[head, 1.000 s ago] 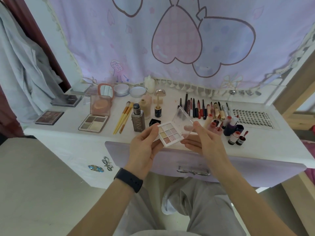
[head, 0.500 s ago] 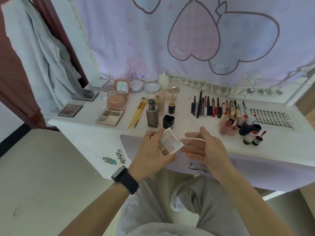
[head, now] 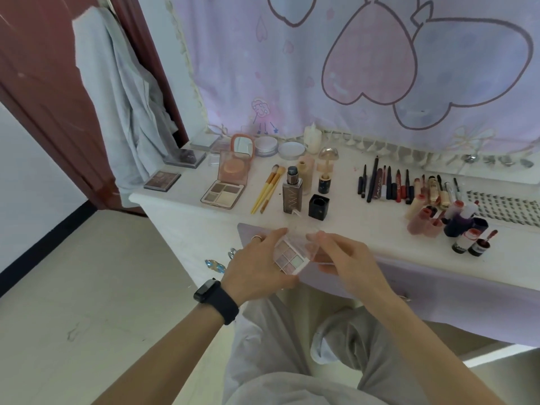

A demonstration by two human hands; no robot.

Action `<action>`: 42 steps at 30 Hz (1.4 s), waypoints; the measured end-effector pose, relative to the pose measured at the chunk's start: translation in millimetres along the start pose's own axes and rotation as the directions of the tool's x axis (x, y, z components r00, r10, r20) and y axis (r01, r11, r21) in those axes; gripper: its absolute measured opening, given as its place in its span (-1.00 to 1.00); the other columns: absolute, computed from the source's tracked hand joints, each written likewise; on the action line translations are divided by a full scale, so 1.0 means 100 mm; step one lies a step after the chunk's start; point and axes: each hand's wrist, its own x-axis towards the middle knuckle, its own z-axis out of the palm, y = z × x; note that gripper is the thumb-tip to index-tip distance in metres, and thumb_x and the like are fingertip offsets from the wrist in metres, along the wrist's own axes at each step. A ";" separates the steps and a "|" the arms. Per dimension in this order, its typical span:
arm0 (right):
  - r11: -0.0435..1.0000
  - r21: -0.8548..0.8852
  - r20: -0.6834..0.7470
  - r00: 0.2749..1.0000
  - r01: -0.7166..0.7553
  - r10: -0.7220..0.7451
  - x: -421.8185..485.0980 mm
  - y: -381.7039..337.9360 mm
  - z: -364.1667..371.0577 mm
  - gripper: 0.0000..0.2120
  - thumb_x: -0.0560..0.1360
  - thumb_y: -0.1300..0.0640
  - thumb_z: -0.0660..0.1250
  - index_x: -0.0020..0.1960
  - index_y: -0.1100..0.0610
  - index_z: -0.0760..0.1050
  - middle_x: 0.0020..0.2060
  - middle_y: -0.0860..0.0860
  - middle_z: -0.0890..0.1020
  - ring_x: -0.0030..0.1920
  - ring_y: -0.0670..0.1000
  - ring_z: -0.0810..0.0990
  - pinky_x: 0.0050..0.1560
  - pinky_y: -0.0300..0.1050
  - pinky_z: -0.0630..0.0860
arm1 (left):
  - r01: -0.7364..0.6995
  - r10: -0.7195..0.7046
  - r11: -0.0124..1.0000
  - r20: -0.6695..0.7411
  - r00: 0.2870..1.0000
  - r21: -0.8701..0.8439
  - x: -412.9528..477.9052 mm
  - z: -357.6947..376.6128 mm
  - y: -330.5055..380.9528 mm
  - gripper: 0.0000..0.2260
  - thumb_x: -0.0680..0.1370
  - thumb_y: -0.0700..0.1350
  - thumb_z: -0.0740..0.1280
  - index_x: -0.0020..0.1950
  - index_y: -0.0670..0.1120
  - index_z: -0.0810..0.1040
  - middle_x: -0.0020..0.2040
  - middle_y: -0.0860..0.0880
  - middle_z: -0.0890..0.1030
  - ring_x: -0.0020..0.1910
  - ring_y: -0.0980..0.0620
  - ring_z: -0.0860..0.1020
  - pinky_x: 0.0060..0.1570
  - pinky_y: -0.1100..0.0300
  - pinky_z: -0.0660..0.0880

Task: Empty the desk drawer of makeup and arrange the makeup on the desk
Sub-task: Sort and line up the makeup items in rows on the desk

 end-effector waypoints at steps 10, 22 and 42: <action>0.745 -0.613 -0.125 0.899 0.262 -0.419 -0.01 0.09 -0.19 -0.84 0.58 -0.01 0.34 0.11 -0.03 0.64 -0.04 -0.21 0.69 -0.01 -0.18 0.62 0.04 -0.33 0.47 | 0.070 -0.082 0.994 -0.147 0.986 -0.083 -0.21 -0.37 -0.37 -0.18 0.31 0.23 0.54 0.49 0.24 0.24 0.05 0.18 0.43 0.04 0.08 0.52 -0.06 0.22 0.47; 0.370 -0.919 -0.175 0.704 0.133 -0.688 0.31 0.52 -0.35 -0.72 0.51 -0.02 0.21 0.03 0.08 0.61 0.01 0.04 0.65 0.05 0.12 0.52 -0.04 0.02 0.42 | 0.398 -0.388 0.916 -0.342 0.856 -0.042 0.59 -1.44 -1.12 -0.16 0.30 0.20 0.56 0.51 0.07 0.32 0.42 -0.07 0.45 0.40 -0.14 0.39 0.32 -0.10 0.42; 0.295 -0.948 -0.159 0.630 0.116 -0.760 0.37 0.67 -0.37 -0.73 0.56 -0.03 0.22 0.07 0.08 0.61 0.05 0.05 0.65 0.05 0.14 0.55 -0.04 0.04 0.43 | 0.448 -0.420 0.873 -0.168 0.892 0.193 1.16 -1.56 -1.41 -0.43 0.25 0.25 0.48 0.08 -0.11 0.56 0.20 -0.14 0.60 0.04 -0.08 0.57 0.03 0.05 0.54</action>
